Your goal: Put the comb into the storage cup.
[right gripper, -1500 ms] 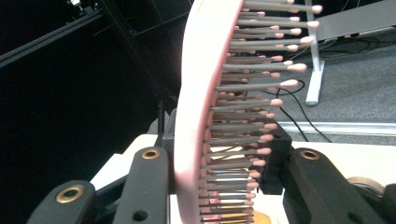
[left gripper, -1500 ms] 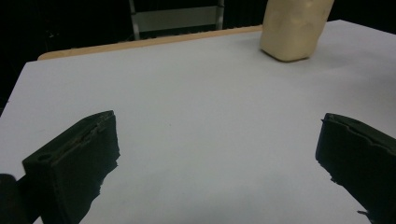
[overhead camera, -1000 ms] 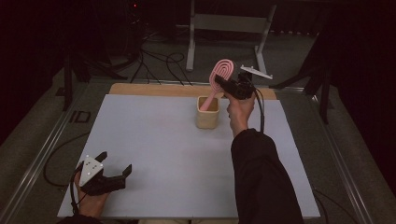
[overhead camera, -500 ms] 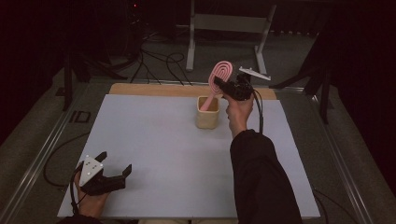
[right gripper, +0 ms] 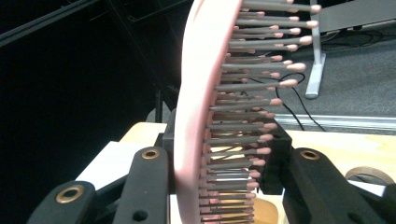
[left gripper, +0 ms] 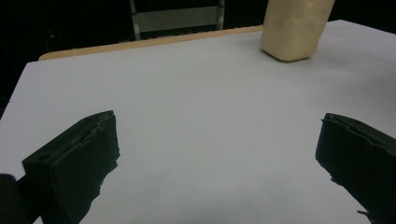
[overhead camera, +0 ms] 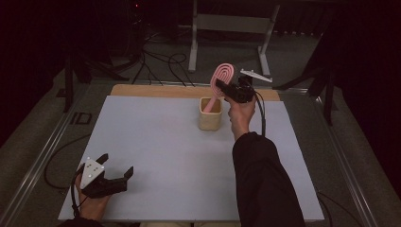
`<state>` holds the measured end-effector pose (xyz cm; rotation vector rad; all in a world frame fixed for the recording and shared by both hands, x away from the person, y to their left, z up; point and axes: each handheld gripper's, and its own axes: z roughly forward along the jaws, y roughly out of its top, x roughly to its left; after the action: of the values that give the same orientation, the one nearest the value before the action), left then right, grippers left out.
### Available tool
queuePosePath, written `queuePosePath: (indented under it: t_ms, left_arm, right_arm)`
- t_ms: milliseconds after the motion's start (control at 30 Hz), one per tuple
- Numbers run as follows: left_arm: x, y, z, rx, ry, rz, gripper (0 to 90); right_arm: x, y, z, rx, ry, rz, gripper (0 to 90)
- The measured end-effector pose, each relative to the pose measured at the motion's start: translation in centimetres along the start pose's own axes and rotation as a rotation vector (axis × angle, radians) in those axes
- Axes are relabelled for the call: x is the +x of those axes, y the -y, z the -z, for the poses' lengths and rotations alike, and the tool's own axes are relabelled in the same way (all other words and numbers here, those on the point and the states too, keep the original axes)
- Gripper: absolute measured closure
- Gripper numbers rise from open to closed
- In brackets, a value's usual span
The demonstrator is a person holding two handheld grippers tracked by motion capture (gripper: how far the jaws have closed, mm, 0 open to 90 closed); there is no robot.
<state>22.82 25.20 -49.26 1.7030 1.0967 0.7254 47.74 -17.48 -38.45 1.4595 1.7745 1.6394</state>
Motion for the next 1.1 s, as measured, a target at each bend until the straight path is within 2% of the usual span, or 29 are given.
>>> queuePosePath:
  t_ms: [1100]
  left_arm:
    - [0.0,0.0,-0.1,0.002,-0.004,-0.004,0.2]
  right_arm:
    - [-0.2,1.2,-0.5,0.029,0.001,0.015,63.3]
